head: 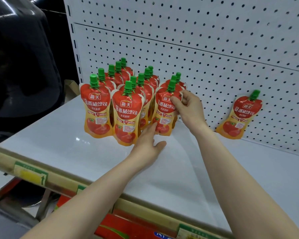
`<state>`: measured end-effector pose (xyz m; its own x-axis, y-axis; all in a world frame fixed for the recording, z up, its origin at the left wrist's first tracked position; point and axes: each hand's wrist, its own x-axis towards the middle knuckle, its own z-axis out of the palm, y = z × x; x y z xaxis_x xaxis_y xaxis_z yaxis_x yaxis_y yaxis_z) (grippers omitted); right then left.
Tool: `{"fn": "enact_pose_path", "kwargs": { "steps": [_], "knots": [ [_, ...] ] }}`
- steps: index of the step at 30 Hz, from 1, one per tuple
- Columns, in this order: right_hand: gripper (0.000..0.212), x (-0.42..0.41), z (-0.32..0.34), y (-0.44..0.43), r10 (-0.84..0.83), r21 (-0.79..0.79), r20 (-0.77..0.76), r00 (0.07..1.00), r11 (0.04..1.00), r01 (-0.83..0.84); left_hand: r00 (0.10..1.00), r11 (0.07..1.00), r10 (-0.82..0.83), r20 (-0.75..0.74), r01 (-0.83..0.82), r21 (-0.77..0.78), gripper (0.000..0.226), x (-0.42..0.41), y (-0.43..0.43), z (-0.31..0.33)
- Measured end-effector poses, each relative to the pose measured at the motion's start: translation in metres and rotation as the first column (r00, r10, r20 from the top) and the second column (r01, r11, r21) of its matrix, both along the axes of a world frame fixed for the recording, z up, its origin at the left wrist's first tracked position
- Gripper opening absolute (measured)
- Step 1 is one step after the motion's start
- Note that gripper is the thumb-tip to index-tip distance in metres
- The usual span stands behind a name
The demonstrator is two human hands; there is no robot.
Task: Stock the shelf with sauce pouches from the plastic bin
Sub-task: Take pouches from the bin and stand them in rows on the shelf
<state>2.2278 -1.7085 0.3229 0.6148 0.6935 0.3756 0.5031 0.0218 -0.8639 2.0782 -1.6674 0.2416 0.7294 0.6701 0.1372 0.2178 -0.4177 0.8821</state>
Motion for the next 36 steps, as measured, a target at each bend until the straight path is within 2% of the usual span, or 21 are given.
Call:
{"fn": "enact_pose_path", "kwargs": {
  "steps": [7,12,16,22,26,29,33,36],
  "knots": [
    [0.011,-0.001,0.001,-0.004,-0.024,-0.03,0.057,0.998,0.999,0.026,1.0,0.999,-0.008,-0.003,0.008,-0.035,0.071,0.0,0.001,0.001],
    [0.029,-0.006,0.004,-0.027,-0.165,-0.12,0.168,0.972,0.975,0.187,0.998,1.0,-0.018,0.056,0.02,-0.021,0.066,-0.007,-0.003,0.012],
    [0.03,-0.028,-0.007,-0.075,-0.238,-0.156,0.276,0.931,0.945,0.288,0.991,0.996,-0.081,0.105,0.085,-0.033,0.054,-0.03,-0.017,0.024],
    [0.023,-0.094,-0.037,-0.18,-0.379,-0.126,0.308,0.873,0.893,0.432,0.949,0.972,-0.224,0.222,0.234,-0.019,0.034,-0.076,-0.066,0.024],
    [0.017,-0.152,-0.078,-0.271,-0.55,-0.072,0.268,0.791,0.807,0.586,0.899,0.924,-0.341,0.275,0.375,-0.079,0.028,-0.103,-0.128,0.007],
    [0.016,-0.192,-0.12,-0.342,-0.662,-0.082,0.259,0.703,0.71,0.699,0.853,0.864,-0.46,0.246,0.494,-0.096,0.027,-0.116,-0.178,-0.017],
    [0.015,-0.235,-0.199,-0.425,-0.751,-0.239,0.17,0.638,0.597,0.766,0.791,0.785,-0.603,0.106,0.612,-0.094,0.026,-0.116,-0.24,-0.068],
    [0.015,-0.261,-0.268,-0.481,-0.817,-0.386,0.039,0.576,0.519,0.763,0.733,0.723,-0.681,-0.007,0.67,-0.169,0.032,-0.108,-0.289,-0.116]
  ]
}}
